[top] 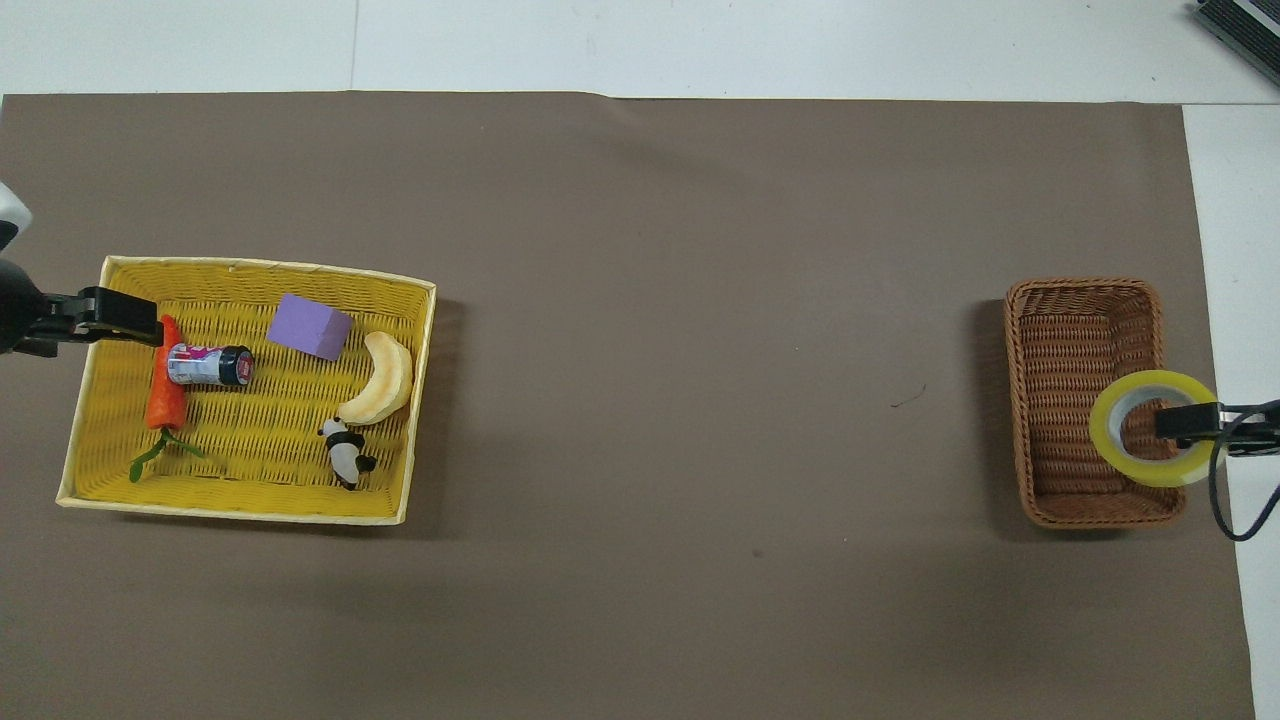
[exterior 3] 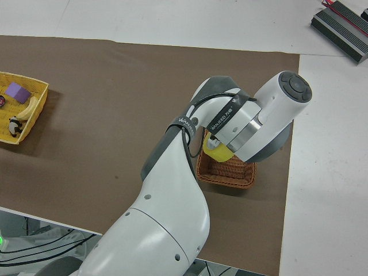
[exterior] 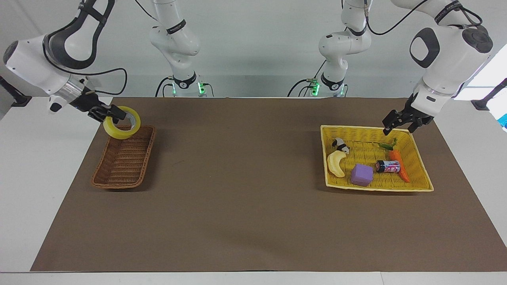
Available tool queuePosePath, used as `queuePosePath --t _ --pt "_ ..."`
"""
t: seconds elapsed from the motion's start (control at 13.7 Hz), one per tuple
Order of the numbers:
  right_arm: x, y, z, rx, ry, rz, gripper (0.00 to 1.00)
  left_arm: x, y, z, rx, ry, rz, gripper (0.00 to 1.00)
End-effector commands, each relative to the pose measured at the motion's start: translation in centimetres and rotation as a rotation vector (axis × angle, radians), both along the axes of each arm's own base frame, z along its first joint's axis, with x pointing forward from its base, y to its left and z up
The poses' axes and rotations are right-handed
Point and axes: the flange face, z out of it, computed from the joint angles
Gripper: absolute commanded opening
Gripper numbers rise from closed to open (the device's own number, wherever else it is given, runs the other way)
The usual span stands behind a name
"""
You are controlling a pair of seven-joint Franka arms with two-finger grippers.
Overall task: Move tape to another basket
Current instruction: 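Lower the tape into the wicker basket and open the right gripper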
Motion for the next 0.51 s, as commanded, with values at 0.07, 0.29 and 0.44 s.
queuePosePath --t 0.07,0.29,0.44 --pt "2.0 -0.4 -3.4 -0.049 -0.01 0.016 0.0 0.2 -0.2 3.6 0.024 0.025 -0.026 1.0" --pt "3.0 0.2 -5.3 -0.058 -0.01 0.019 0.0 0.6 -0.2 3.7 0.012 -0.005 -0.021 1.0" --pt "3.1 0.0 -6.8 -0.054 0.002 0.023 0.0 0.8 0.0 3.5 0.01 -0.018 -0.015 1.0"
